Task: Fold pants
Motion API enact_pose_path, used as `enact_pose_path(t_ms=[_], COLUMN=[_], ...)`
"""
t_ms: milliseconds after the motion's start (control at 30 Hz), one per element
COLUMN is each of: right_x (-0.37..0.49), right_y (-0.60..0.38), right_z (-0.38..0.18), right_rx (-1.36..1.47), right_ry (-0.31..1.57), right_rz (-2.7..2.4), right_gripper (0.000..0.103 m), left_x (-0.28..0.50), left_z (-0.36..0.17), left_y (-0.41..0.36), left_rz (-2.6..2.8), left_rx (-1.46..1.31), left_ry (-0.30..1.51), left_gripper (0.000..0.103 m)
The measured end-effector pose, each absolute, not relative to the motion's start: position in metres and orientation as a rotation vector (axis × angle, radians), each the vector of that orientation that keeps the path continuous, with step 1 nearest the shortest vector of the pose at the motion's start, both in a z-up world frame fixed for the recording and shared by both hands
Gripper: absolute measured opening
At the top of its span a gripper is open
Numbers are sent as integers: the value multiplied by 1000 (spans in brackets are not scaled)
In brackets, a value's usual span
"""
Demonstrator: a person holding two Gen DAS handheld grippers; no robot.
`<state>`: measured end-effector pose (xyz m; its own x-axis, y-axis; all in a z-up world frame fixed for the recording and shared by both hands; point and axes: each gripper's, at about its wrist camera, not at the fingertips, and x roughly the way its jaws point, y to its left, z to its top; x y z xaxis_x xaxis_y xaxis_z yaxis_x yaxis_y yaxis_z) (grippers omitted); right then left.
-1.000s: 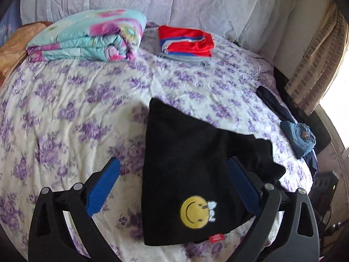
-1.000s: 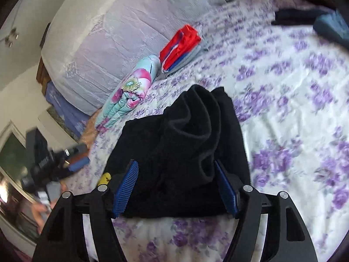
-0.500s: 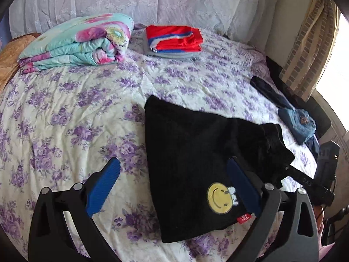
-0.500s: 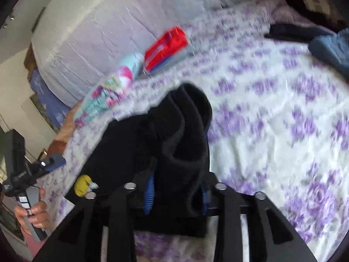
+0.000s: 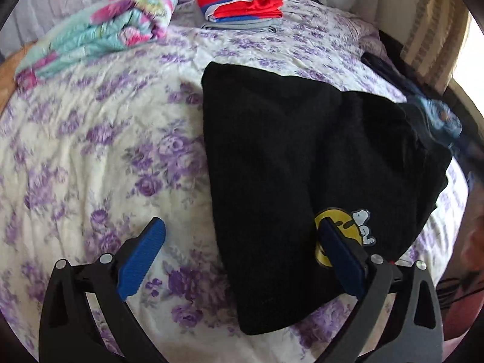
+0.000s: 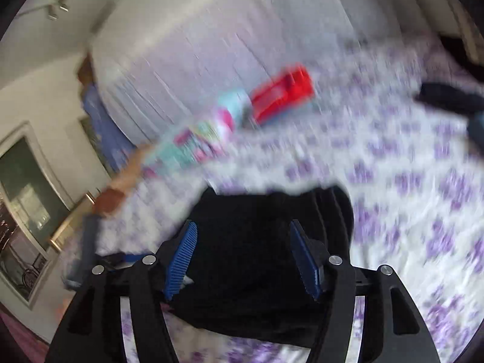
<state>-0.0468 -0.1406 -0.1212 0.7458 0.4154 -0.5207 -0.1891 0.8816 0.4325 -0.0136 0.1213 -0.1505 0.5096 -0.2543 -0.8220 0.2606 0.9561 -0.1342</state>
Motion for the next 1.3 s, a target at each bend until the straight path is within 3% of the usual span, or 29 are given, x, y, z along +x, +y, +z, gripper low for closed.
enact_pose_path(t_ms=[100, 200, 333, 500, 733, 1233, 1267, 1300], right_x=[-31, -45, -77, -91, -44, 65, 68, 68], right_y=[-148, -149, -150, -182, -220, -186, -184, -183], right_z=[-152, -126, -89, -112, -178, -186, -186, -185], right_rx=[392, 370, 304, 369, 706, 598, 597, 590], right_ry=[714, 661, 547, 607, 835, 973, 977, 981], right_rz=[289, 289, 306, 229, 376, 655, 660, 658], right_gripper=[63, 64, 73, 78, 78, 81, 81, 71], left_x=[-17, -18, -18, -23, -10, -17, -18, -17], left_z=[-150, -145, -136, -137, -142, -146, -146, -147], left_y=[121, 116, 114, 113, 121, 135, 135, 134], left_rz=[-311, -286, -264, -269, -354, -540, -546, -552], left_rx=[15, 51, 69, 58, -61, -166, -170, -168], left_ry=[984, 981, 965, 985, 1060, 1125, 1123, 1124], left_gripper=[99, 99, 99, 99, 99, 99, 99, 99])
